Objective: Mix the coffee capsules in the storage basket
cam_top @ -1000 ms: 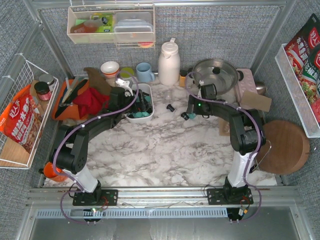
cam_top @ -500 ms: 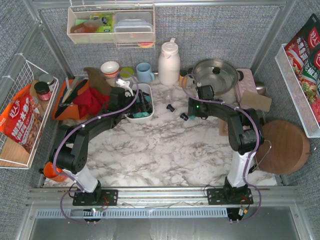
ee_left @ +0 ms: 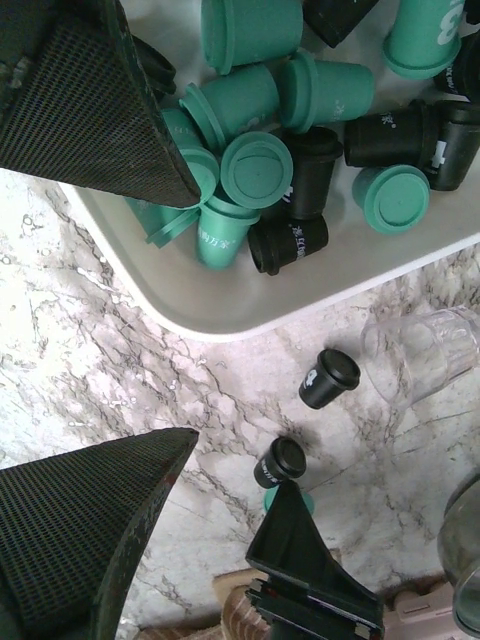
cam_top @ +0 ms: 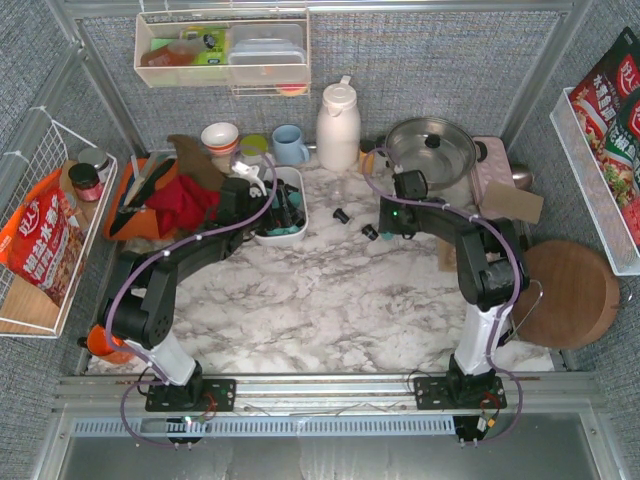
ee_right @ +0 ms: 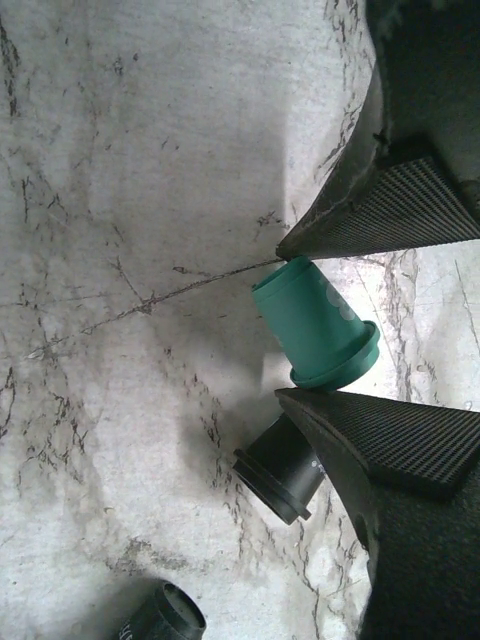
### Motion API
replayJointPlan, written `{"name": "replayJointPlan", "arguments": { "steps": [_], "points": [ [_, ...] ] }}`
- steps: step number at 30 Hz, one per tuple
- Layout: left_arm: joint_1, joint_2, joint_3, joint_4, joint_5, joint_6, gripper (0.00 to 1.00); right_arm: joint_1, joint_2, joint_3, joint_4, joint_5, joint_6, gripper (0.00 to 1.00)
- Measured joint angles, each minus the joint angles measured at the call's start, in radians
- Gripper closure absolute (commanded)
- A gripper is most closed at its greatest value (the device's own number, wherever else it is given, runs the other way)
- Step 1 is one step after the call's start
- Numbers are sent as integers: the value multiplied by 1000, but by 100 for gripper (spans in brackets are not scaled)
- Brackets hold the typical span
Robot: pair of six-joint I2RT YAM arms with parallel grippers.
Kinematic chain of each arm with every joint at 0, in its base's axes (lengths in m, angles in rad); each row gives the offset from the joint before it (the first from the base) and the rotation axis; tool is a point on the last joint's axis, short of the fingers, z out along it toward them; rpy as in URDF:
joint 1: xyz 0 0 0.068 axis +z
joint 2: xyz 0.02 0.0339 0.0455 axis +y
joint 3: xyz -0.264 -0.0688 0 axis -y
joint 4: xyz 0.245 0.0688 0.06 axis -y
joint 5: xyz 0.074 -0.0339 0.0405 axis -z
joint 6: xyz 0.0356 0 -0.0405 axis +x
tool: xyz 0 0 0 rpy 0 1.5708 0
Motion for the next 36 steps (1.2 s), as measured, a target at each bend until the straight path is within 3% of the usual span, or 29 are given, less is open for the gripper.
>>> {"name": "replayJointPlan", "arguments": {
  "steps": [7,13,22,29,36],
  "points": [
    [-4,-16,-2,13,0,-2,1,0,-52,-53,9,0,3,48],
    [-21,-16,0,13,-2,0,1,31,-197,-193,115,-65,-46,48],
    [-97,-18,31,13,4,50,0,131,-483,-518,486,-176,-184,48],
    [-170,-18,49,25,57,51,5,179,-571,-675,785,-224,-326,47],
    [-212,-18,31,116,117,31,23,212,-554,-774,1038,-282,-450,47]
  ]
}}
